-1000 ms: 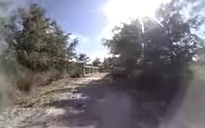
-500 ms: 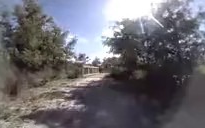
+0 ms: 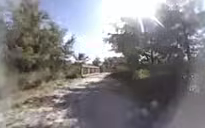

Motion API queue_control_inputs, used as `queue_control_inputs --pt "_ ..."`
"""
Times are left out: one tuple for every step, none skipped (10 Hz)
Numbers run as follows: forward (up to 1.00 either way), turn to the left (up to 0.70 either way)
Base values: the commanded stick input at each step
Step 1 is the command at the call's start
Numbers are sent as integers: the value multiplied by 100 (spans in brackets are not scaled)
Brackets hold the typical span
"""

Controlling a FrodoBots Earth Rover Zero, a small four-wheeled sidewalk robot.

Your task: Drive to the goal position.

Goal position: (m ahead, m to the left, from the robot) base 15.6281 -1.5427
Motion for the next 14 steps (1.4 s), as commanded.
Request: queue_control_inputs --pt "85 0" --pt "85 0" --pt "85 0" --pt "85 0" --pt "85 0" --pt "85 20" --pt "85 30" --pt "85 34" --pt "85 34" --pt "85 0" --pt "85 0" --pt "85 0" --pt "85 0" --pt "85 0"
